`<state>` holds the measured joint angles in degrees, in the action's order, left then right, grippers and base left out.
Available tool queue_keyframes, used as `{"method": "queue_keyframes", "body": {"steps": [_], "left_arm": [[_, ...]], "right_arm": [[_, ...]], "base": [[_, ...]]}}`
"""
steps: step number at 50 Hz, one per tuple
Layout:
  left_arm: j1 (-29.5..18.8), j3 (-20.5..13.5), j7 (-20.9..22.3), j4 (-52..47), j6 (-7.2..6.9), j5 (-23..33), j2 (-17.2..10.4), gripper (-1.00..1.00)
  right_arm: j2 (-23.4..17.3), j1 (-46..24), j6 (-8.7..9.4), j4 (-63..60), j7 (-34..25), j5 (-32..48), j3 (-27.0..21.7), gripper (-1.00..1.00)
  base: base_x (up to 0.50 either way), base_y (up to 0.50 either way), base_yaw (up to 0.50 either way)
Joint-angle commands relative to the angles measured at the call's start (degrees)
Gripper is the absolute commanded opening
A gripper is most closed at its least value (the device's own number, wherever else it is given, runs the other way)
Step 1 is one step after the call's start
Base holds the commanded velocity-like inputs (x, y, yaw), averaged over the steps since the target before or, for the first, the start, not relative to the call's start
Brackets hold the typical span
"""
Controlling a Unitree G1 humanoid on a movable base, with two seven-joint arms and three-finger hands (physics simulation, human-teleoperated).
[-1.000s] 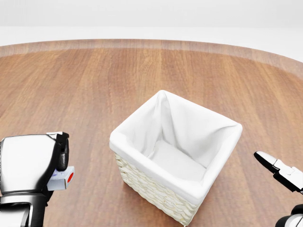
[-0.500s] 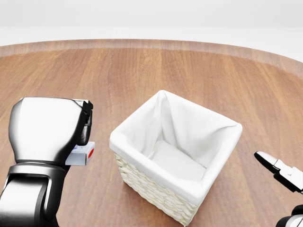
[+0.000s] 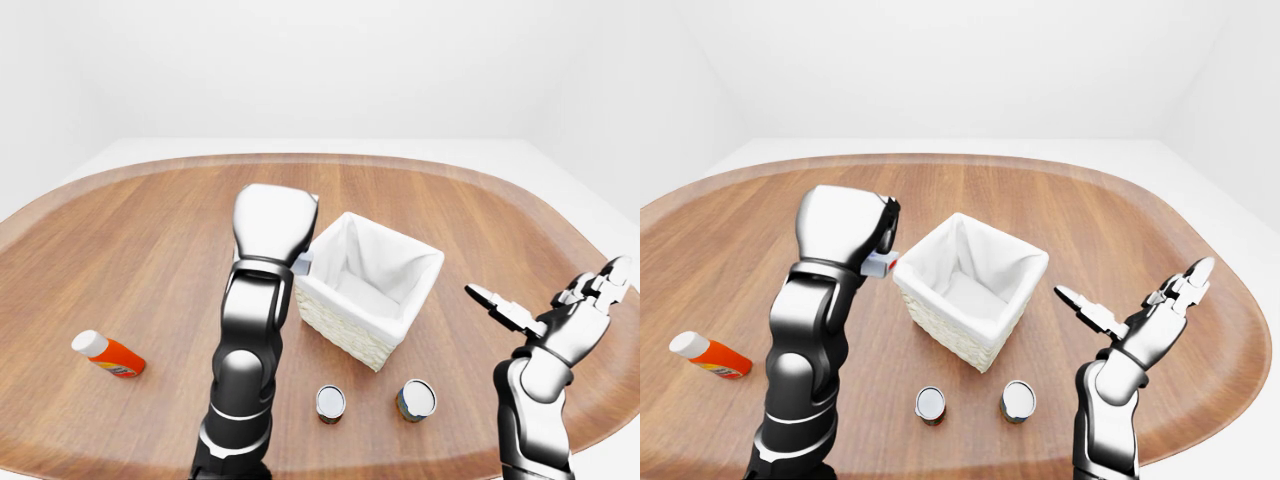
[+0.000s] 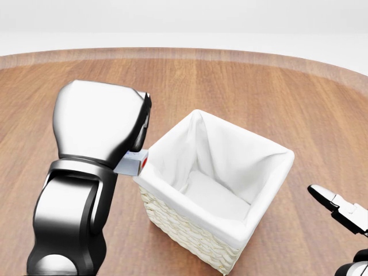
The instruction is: Pick up the alphabet soup and the cream cheese box, and put them in the basket.
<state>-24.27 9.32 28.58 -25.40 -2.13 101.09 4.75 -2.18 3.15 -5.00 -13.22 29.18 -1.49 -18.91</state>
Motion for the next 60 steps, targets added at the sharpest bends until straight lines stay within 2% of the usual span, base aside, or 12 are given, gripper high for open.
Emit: {"method": "queue_keyframes", "body": {"steps": [1, 7, 11, 16, 17, 25, 35, 38, 42, 48, 53, 60], "left_arm": [[-6.49, 1.36, -0.54, 8.97, 0.28, 1.84, 1.71, -1.0], [-10.11, 1.22, -1.12, 14.06, -0.7, 1.88, 2.85, -1.0], [-10.86, 2.21, -1.26, 17.37, 0.35, 3.89, 3.05, -1.0], [-12.05, 2.84, -0.2, 18.55, 0.22, 4.87, 4.64, -1.0], [-12.48, 3.38, -0.4, 19.26, 0.86, 5.15, 4.96, -1.0], [-14.91, 3.27, 1.36, 25.31, 0.75, 5.4, 6.62, -1.0], [-18.03, 3.56, 0.34, 30.29, -0.04, 6.11, 7.99, -1.0], [-18.29, 3.41, -1.19, 33.07, -0.67, 5.66, 7.95, -1.0], [-19.8, 3.48, -5.98, 40.36, -2.87, 5.06, 8.9, -1.0], [-21.32, 3.81, -9.68, 46.56, -2.87, 4.04, 9.9, -1.0], [-23.83, 3.13, -13.17, 51.65, -2.87, 2.26, 9.61, -1.0], [-24.59, 3.52, -17.42, 57.88, -2.87, 0.85, 9.72, -1.0]], "right_arm": [[0.03, -0.06, 0.0, 0.35, -0.1, 0.16, 0.13, 1.0], [0.06, -0.04, 0.0, -0.1, -0.1, 0.16, 0.11, 1.0], [0.07, 0.06, 0.0, -0.3, -0.13, 0.11, 0.08, 1.0], [0.04, 0.06, 0.0, -0.43, -0.16, 0.02, 0.07, 1.0], [0.05, 0.09, 0.0, -0.66, -0.17, -0.01, 0.04, 1.0], [-0.06, -0.23, 0.0, -0.02, 0.07, -0.03, -0.06, 1.0], [-0.09, -0.16, 0.0, -0.61, 0.16, -0.17, -0.14, 1.0], [0.01, 0.01, 0.0, -0.67, 0.03, -0.16, -0.11, 1.0], [0.0, -0.1, 0.0, 0.14, 0.03, 0.06, -0.03, 1.0], [0.0, 0.0, 0.0, -0.17, -0.18, -0.21, -0.12, 1.0], [0.13, 0.35, 0.0, -0.91, -0.3, -0.21, -0.09, 1.0], [0.14, 0.27, 0.0, -0.33, -0.31, -0.08, -0.08, 1.0]], "base": [[0.0, 0.0, 0.0], [0.0, 0.0, 0.0], [0.0, 0.0, 0.0], [0.0, 0.0, 0.0], [0.0, 0.0, 0.0], [0.0, 0.0, 0.0], [0.0, 0.0, 0.0], [0.0, 0.0, 0.0], [0.0, 0.0, 0.0], [0.0, 0.0, 0.0], [0.0, 0.0, 0.0], [0.0, 0.0, 0.0]]}}
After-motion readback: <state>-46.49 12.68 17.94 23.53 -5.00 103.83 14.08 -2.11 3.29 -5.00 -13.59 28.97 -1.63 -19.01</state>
